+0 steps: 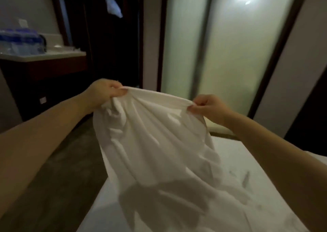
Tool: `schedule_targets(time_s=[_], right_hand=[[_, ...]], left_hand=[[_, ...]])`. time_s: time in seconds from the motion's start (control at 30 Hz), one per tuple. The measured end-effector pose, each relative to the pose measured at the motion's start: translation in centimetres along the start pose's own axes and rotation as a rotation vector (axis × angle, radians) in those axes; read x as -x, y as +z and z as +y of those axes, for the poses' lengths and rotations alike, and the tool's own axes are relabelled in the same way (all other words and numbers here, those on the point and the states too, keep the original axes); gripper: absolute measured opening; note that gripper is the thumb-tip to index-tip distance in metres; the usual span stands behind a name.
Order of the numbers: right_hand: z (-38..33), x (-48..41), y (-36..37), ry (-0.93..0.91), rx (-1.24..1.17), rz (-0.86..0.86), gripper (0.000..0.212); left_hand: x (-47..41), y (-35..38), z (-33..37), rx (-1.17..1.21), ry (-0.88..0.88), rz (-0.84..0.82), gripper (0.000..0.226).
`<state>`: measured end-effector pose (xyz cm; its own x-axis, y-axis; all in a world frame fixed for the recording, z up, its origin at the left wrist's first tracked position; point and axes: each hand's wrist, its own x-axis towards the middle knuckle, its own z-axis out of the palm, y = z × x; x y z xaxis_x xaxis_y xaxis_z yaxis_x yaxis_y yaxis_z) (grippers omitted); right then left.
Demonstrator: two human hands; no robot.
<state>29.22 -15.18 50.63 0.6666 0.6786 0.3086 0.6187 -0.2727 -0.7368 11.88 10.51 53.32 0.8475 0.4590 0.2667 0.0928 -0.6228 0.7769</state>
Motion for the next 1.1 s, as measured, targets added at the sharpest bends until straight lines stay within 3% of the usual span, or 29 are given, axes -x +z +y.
schedule_targets(time_s=[0.13,0.23,0.33,0.43,0.53,0.6,0.67,0.77,0.87,0.97,1.03,1.1], right_hand=[[5.4,1.7,0.2,0.187,0.004,-0.164,0.025],[10.2,4.8,2.3,0.260,-0.099,-0.193,0.013],[11.7,2.0,-5.2,0.213,-0.069,0.044,0.035],[4.7,-3.5,-18.6,0.000,0.122,0.346,0.050],[-6.2,-5.5,-29.5,-0.256,0.252,0.688,0.037],[-9.8,-3.9,-32.8,-0.315,0.290,0.773,0.035],[-9.4,-1.5,-33.0,-0.243,0.444,0.615,0.030],[-5.1,2.2,-26.8,-0.093,0.910,0.199,0.023],[-2.5,5.9,-16.1,-0.162,1.160,-0.095,0.028],[-0.2,10.6,-5.3,-0.062,1.039,-0.288,0.040],[1.6,13.5,1.1,0.097,0.794,-0.411,0.042],[3.4,15.6,6.0,0.219,0.511,-0.419,0.037]], left_hand=[[-3.6,3.9,5.8,0.184,0.107,0.007,0.015],[-4.4,7.5,8.4,0.102,0.183,-0.100,0.016],[-6.8,8.5,8.9,-0.055,0.172,-0.148,0.014],[-11.0,7.9,12.6,0.026,0.218,-0.076,0.016],[-15.3,6.2,21.8,0.270,0.406,0.056,0.016],[-16.7,4.5,26.0,0.392,0.476,0.068,0.014],[-17.5,3.4,26.5,0.404,0.491,0.052,0.015],[-16.9,3.8,22.1,0.167,0.485,-0.020,0.013],[-14.7,5.0,16.4,-0.039,0.416,-0.178,0.020],[-12.2,6.8,9.4,-0.208,0.354,-0.334,0.039],[-11.1,8.5,4.9,-0.321,0.355,-0.424,0.025],[-9.9,9.5,1.3,-0.333,0.363,-0.462,0.007]])
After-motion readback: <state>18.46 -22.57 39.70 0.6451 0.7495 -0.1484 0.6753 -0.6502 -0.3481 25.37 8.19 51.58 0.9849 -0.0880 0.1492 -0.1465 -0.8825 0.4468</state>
